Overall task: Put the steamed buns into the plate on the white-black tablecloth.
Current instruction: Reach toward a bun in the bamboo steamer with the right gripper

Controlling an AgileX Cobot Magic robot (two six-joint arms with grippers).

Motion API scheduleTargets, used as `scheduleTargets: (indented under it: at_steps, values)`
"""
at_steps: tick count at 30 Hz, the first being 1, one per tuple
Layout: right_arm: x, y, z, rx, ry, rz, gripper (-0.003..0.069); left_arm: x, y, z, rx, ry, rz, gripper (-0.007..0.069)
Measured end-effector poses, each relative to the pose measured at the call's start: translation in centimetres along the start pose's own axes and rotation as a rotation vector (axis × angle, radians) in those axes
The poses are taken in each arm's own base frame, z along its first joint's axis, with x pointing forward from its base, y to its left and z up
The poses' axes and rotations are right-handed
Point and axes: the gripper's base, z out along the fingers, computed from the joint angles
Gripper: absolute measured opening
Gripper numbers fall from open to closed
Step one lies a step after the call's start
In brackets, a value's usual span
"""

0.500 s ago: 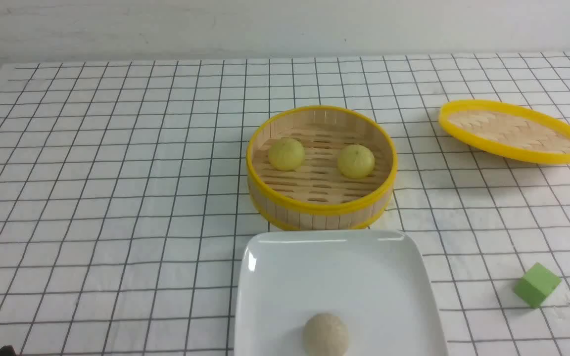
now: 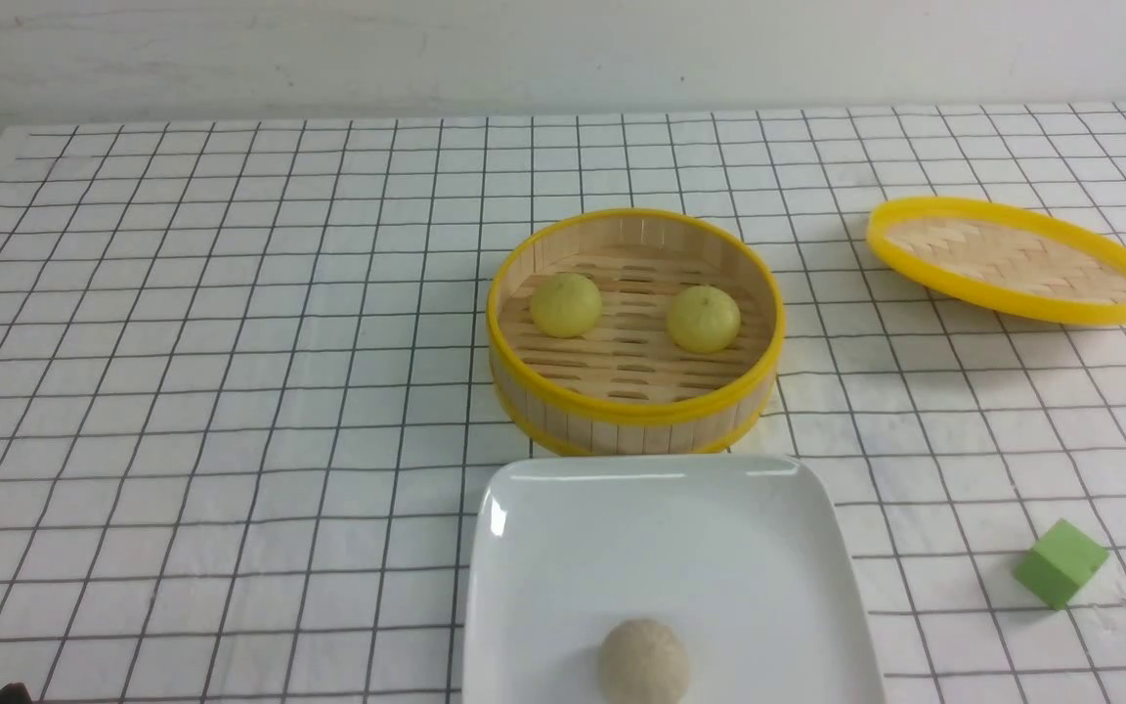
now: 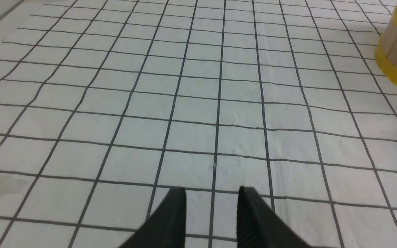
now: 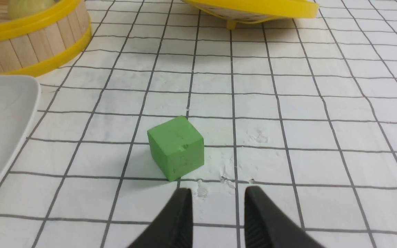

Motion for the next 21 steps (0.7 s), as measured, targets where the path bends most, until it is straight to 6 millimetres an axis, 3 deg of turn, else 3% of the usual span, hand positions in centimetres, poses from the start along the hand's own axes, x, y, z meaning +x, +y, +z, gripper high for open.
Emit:
scheduleTargets:
  at_steps: [12,14,16,17,19,20,21]
  values:
    - [0.0,0.0,0.0,0.000,0.000,0.000,0.0240,-0.1,0.0,0.0,0.001,-0.009,-0.027,0.0240]
    - [0.0,0.0,0.0,0.001,-0.002,-0.004,0.0240,-0.1,-0.2,0.0,0.023,-0.011,-0.144,0.0240]
    - [0.0,0.0,0.0,-0.005,-0.005,0.026,0.0240,-0.1,-0.7,0.0,0.076,0.005,-0.422,0.0240]
    - [0.0,0.2,0.0,-0.027,-0.008,0.134,0.0240,-0.1,-1.0,0.0,0.117,0.021,-0.637,0.0240]
    - [-0.1,0.5,0.0,-0.063,-0.011,0.272,0.0240,-0.1,-1.3,-0.1,0.143,0.037,-0.781,0.0240]
    - [-0.2,1.0,0.0,-0.116,-0.015,0.497,0.0240,-0.2,-1.6,-0.1,0.176,0.055,-0.966,0.0240]
    - [-0.3,1.2,0.0,-0.149,-0.014,0.635,0.0240,-0.3,-1.7,-0.1,0.187,0.061,-1.033,0.0240]
